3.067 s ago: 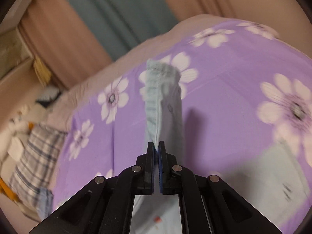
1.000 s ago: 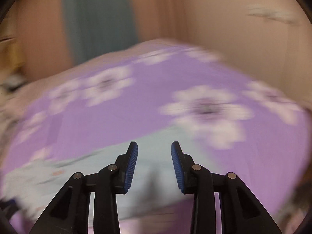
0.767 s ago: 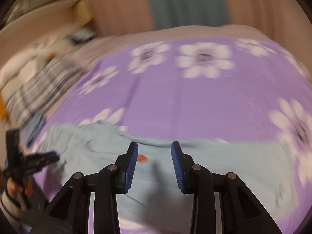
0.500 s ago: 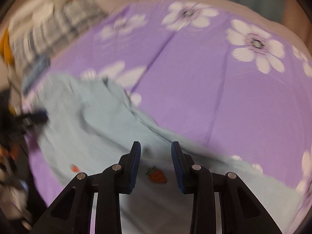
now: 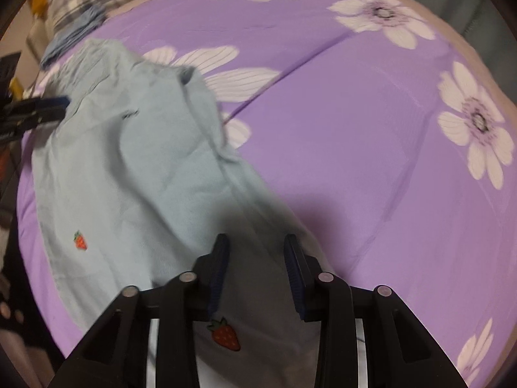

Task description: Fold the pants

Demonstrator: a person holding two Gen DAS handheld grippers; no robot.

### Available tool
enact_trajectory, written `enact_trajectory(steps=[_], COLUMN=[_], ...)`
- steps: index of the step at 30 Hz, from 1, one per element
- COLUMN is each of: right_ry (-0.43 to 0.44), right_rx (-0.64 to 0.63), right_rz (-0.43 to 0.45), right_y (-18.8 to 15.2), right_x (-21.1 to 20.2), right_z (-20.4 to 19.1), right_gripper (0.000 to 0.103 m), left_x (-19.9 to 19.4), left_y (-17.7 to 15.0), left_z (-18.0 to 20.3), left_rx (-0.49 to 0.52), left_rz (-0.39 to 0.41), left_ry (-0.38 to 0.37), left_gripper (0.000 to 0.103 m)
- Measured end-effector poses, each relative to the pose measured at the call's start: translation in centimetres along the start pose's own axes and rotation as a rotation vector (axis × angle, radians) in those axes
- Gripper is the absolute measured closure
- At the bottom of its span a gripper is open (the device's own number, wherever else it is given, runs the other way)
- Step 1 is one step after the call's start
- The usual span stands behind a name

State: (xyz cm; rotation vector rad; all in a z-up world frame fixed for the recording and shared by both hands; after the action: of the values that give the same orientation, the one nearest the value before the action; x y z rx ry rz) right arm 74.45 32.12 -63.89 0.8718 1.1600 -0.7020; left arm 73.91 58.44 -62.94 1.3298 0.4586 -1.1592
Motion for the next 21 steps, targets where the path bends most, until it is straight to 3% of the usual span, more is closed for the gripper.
enact_trajectory(steps=[4, 7, 14, 21], right_ry=[0.007, -0.081, -0.257, -0.298], right_rx=[-0.052, -0.094, -0.086, 0.039], right_rz=[-0.030, -0.018, 0.072, 0.062], right_y=[-0.3, -0.1, 1.1, 2.1], right_x=[0.4, 0.2, -2.8, -1.3], right_z=[-1.5, -2.2, -1.4, 0.7], right_gripper=[0.082, 0.100, 0.102, 0.101], left_x=[0.1, 0.1, 0.0, 0.0], left_y=[0.1, 0.1, 0.5, 0.4], left_z=[-0.1, -0.1, -0.7, -1.0], left_rx=[-0.002, -0.001, -0.008, 0.018], left_rz=[0.002, -0.002, -0.003, -0.001], left_ry=[-0.001, 0.007, 0.041, 0.086], left_gripper=[0.061, 0.061, 0.061, 0.061])
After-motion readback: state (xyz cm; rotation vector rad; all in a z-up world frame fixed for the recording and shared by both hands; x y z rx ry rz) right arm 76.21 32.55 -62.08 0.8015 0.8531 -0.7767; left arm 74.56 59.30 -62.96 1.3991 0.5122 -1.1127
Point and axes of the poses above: each gripper's, at about its wrist camera, not at the fingertips, and x roughly the way its jaws point, z to its right, y to its top, the point moved 10 cm from there along x, roughly the way its jaws point, and after that the axes turned 11 degrees about -z, right-handed, at the moved point
